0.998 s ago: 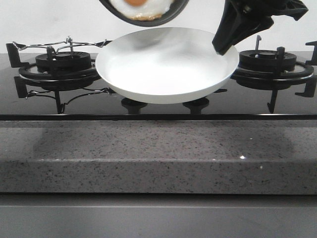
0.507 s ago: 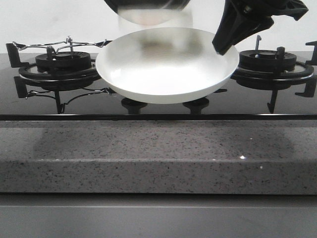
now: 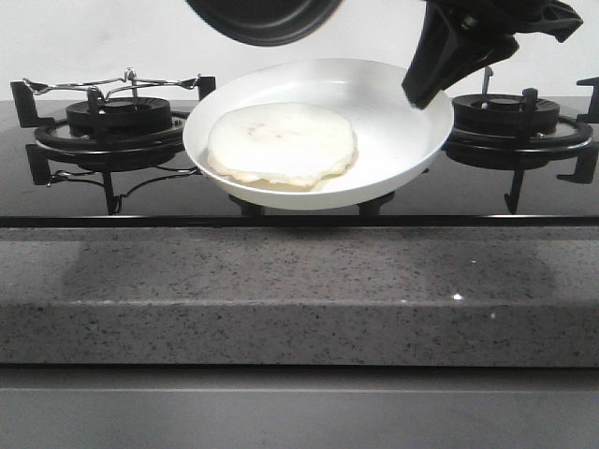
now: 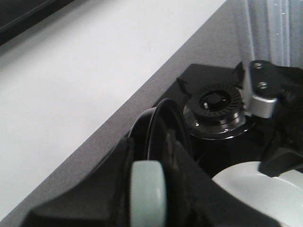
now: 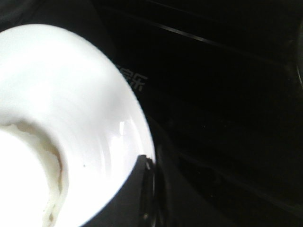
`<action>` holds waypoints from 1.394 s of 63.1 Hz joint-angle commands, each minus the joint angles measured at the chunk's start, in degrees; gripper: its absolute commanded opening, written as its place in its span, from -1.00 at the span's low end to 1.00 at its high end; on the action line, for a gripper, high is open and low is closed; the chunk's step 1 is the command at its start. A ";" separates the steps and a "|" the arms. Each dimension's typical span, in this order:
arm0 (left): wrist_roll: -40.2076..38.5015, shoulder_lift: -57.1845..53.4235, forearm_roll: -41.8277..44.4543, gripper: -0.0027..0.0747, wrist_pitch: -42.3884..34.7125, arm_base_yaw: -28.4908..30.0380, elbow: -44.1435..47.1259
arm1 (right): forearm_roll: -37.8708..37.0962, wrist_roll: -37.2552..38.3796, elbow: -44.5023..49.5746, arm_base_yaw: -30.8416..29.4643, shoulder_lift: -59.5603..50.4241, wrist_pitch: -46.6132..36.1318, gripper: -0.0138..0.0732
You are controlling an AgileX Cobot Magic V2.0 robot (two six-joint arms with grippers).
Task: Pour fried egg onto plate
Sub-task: 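Return the empty pan onto its burner with the left gripper and release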
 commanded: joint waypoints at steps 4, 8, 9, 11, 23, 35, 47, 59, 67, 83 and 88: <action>-4.58 -2.22 -5.60 -0.98 -4.62 7.28 -1.96 | 1.54 -0.24 -1.72 0.06 -2.19 -3.13 -0.95; -4.56 -2.22 -11.10 -0.98 -3.43 11.22 -1.96 | 1.54 -0.24 -1.72 0.06 -2.19 -3.13 -0.95; -4.56 -2.11 -12.49 -0.98 -2.92 12.78 -1.96 | 1.54 -0.24 -1.72 0.06 -2.19 -3.13 -0.95; -4.56 -1.93 -15.83 -0.98 -2.16 14.90 -1.96 | 1.54 -0.24 -1.72 0.06 -2.19 -3.13 -0.95; -4.56 2.03 -36.73 -0.98 9.26 29.71 -1.96 | 1.54 -0.24 -1.72 0.06 -2.19 -3.13 -0.95; -5.09 9.04 -50.90 -0.98 20.78 39.15 -1.96 | 1.54 -0.24 -1.72 0.06 -2.19 -3.13 -0.95; -7.97 16.91 -58.44 -0.98 27.36 43.65 -1.96 | 1.54 -0.24 -1.72 0.06 -2.19 -3.13 -0.95; -9.12 23.24 -62.93 -0.98 29.81 45.25 -1.96 | 1.54 -0.24 -1.72 0.06 -2.19 -3.13 -0.95; -9.46 26.29 -65.28 -0.98 29.81 45.80 -1.96 | 1.54 -0.24 -1.72 0.06 -2.19 -3.13 -0.95; -10.48 30.31 -62.57 -0.98 30.63 46.46 -1.96 | 1.54 -0.24 -1.72 0.06 -2.19 -3.13 -0.95; -10.48 31.01 -62.07 -0.98 30.78 46.85 -1.96 | 1.54 -0.24 -1.72 0.06 -2.19 -3.07 -0.95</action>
